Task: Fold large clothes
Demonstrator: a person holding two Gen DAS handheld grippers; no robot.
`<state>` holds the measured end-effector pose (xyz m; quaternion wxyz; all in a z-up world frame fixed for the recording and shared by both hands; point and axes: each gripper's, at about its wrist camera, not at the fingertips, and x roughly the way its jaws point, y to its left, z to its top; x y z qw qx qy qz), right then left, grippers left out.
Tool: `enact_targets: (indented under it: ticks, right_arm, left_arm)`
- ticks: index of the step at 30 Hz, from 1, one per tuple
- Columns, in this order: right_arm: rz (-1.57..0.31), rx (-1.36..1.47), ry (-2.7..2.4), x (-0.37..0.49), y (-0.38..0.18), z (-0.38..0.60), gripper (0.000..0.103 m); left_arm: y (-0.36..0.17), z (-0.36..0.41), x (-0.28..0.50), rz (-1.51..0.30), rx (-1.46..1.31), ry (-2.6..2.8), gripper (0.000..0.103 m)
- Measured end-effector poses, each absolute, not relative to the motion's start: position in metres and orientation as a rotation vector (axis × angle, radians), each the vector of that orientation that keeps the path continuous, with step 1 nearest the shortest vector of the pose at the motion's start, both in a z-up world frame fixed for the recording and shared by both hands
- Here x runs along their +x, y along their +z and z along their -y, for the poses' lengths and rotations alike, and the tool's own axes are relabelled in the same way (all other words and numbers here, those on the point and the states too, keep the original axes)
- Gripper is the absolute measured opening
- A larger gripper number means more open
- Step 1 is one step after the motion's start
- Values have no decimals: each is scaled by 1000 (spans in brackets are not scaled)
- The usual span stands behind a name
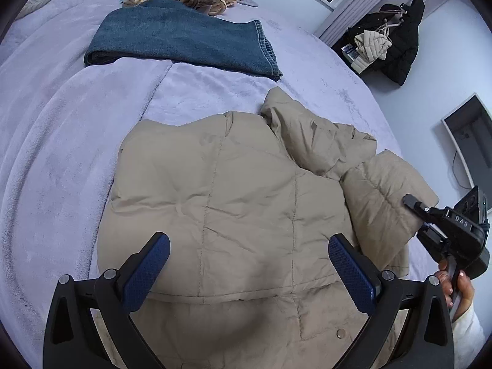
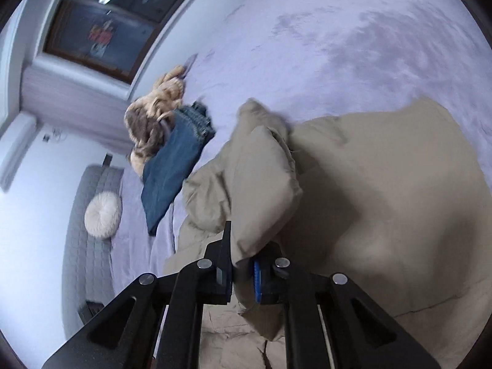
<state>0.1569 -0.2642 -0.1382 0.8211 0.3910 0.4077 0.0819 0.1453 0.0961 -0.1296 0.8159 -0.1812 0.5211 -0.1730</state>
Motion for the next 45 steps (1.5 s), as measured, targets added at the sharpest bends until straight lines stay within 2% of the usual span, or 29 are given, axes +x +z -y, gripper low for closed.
enact_targets:
  ticks: [4, 6, 7, 9, 10, 13, 17, 24, 25, 26, 27, 28, 29, 31, 33, 36, 39, 45]
  right_arm:
    - [-923, 525, 288, 160, -125, 184, 11]
    - [-972, 418, 320, 160, -133, 148, 15]
    - [-997, 381, 323, 160, -137, 137, 21]
    - [-1045, 348, 339, 157, -146, 121, 57]
    - [-1054, 352, 354, 153, -148, 118, 61]
    - [-1083, 373, 373, 139, -152, 127, 61]
    - [-1106, 477, 259, 105, -163, 190, 61]
    - [-957, 705, -154, 58, -171, 346, 63]
    - [-939, 745, -189, 56, -175, 362, 64]
    - [-927, 810, -201, 55, -181, 377, 65]
    - [-922, 882, -189, 57, -190, 387, 65]
    - [-925, 972, -165, 60, -202, 397, 65]
    - [-931, 1049, -139, 62, -214, 403, 65]
    - [-944, 1207, -75, 71, -239, 406, 63]
    - [-933, 1241, -36, 79, -242, 397, 18]
    - [-919, 1056, 30, 96, -210, 381, 14]
    - [-940, 842, 66, 113, -186, 366, 12]
    - [-1063, 643, -20, 139, -219, 365, 12]
  left_arm:
    - [-133, -107, 147, -1117, -537, -411, 103]
    - [-135, -106, 148, -1123, -585, -432, 103]
    - [-136, -104, 149, -1126, -596, -445, 103]
    - [-136, -95, 151, -1133, -600, -481, 103]
    - [-136, -90, 152, -1137, -603, -505, 103]
    - [-141, -74, 157, -1161, -613, -557, 103]
    - [-150, -52, 168, -1192, -616, -603, 103]
    - [-173, -12, 187, -1248, -537, -614, 103]
    - [-174, -7, 188, -1250, -530, -615, 101]
    - [-175, -2, 189, -1250, -519, -615, 89]
    - [-177, 2, 191, -1254, -510, -620, 62]
    - [-178, 8, 193, -1271, -500, -633, 44]
    - [-181, 11, 194, -1283, -500, -647, 8]
    - [-172, 10, 190, -1240, -490, -629, 8]
    - [-158, 3, 183, -1173, -457, -606, 8]
    - [-154, -12, 177, -1153, -409, -543, 8]
    - [-172, -19, 176, -1206, -387, -497, 8]
    - [-193, -5, 171, -1218, -334, -472, 9]
